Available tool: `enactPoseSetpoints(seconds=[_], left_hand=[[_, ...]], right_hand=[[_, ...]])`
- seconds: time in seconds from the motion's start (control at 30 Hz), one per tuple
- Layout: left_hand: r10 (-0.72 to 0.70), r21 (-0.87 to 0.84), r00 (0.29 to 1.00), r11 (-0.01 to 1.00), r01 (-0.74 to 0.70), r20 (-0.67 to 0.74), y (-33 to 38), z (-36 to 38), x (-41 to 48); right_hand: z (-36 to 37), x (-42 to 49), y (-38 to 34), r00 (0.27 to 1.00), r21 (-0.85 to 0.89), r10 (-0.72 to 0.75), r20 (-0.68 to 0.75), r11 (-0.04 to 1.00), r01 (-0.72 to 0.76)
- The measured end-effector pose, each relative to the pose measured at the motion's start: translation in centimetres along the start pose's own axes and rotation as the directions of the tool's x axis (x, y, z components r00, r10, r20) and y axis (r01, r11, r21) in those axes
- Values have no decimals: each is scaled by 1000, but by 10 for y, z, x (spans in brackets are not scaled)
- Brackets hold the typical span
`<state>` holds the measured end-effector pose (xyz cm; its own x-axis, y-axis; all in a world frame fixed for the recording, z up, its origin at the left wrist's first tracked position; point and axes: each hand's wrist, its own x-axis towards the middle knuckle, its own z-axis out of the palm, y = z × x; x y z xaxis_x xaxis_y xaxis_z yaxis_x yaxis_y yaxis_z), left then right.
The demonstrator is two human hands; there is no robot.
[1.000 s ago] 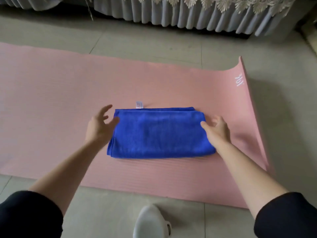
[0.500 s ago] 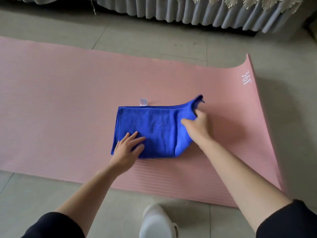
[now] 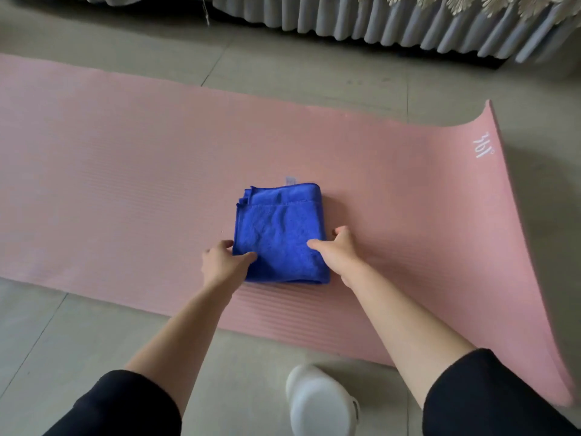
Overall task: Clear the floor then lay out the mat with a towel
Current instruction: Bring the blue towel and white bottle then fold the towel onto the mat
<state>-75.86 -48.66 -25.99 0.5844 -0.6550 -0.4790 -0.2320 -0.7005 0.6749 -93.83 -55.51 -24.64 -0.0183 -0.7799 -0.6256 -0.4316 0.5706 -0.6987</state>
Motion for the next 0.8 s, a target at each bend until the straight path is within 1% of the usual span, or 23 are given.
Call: enactPoseSetpoints(seconds=[0.03,0.07,0.1,0.17,0.2,0.23,0.3,0.37,0.43,0.53,0.6,0.63,0.7,0.77,0.8], left_hand=[[-41,-49,999,998,42,24,2,0,-1],[-92,-118,993,988,101,77,4,-2,-2],[-139,-195,977,966,170,164,7,-2,-3],[-199,-285,909,906,313,367,15,-5,-13],[-203,-280,865,891,357,460,20,-6,-21],[-186,-252,820,895,369,541,27,-5,-31],[-127,-201,756,924,326,643,44,-4,-49],[-59,-180,720,951,251,691,68,-3,-71],[5,-141,686,980,142,728,99,0,-102],[106,-89,627,994,-58,772,136,2,-161],[152,-38,584,978,-203,798,147,5,-205],[152,-3,563,966,-257,812,146,7,-225],[104,76,517,946,-316,850,130,15,-259],[31,134,461,937,-322,887,99,26,-288],[4,151,452,940,-307,892,80,33,-297]], right_hand=[[1,-2,-2,998,69,12,53,998,-16],[-1,-5,-5,994,133,24,107,990,-39],[-6,-8,-9,988,179,30,151,982,-57],[-22,-18,-17,967,222,52,249,969,-109],[-33,-25,-21,954,239,63,294,961,-137],[-46,-35,-22,944,267,66,325,951,-158],[-76,-53,-20,937,334,42,347,928,-165],[-109,-73,-12,950,398,28,311,904,-158],[-143,-98,-1,971,431,41,237,891,-143],[-177,-137,21,988,384,86,125,915,-128],[-193,-166,42,994,330,91,65,938,-107],[-199,-180,55,994,325,99,47,939,-109],[-208,-203,87,991,295,126,49,946,-135],[-216,-221,125,983,228,175,62,956,-185],[-217,-225,144,976,201,210,65,955,-218]])
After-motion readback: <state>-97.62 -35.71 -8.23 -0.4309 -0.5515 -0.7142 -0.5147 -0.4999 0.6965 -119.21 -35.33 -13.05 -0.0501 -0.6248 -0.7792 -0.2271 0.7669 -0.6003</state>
